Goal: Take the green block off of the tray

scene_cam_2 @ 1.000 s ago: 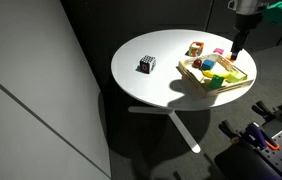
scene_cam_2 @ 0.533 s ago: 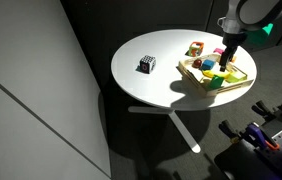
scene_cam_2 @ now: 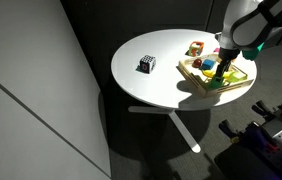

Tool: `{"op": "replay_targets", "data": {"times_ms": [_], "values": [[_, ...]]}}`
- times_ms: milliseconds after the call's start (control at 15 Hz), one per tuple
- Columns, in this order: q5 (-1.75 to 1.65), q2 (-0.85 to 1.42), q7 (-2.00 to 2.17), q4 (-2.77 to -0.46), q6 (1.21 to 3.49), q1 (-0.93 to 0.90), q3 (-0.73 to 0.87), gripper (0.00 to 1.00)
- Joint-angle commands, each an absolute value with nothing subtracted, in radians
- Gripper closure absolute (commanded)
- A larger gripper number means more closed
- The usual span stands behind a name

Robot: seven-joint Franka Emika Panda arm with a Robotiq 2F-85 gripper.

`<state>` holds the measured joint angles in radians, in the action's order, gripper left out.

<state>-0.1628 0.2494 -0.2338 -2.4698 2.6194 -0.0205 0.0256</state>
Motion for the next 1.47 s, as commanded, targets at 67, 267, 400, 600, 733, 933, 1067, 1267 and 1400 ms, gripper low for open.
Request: {"op": "replay_targets", "data": {"times_ms": [67, 267, 400, 600, 733, 933, 1067, 1267, 1400], "values": [[-0.193, 0.32, -0.205, -2.435, 2.674, -0.011, 0.035, 0.0], [-0.192, 0.357, -0.202, -2.411, 2.693, -0.014, 0.039, 0.0], [-0.19, 0.379, -0.202, -2.393, 2.698, -0.015, 0.039, 0.0], [-0.193, 0.405, -0.197, -2.37, 2.689, -0.019, 0.043, 0.25], [-0.192, 0.414, -0.196, -2.358, 2.671, -0.02, 0.043, 0.42], [-0.19, 0.409, -0.184, -2.345, 2.635, -0.024, 0.047, 0.66], [-0.187, 0.388, -0.18, -2.343, 2.597, -0.022, 0.046, 0.68], [-0.18, 0.344, -0.19, -2.349, 2.544, -0.014, 0.041, 0.7], [-0.177, 0.312, -0.189, -2.352, 2.518, -0.014, 0.037, 0.7]]}}
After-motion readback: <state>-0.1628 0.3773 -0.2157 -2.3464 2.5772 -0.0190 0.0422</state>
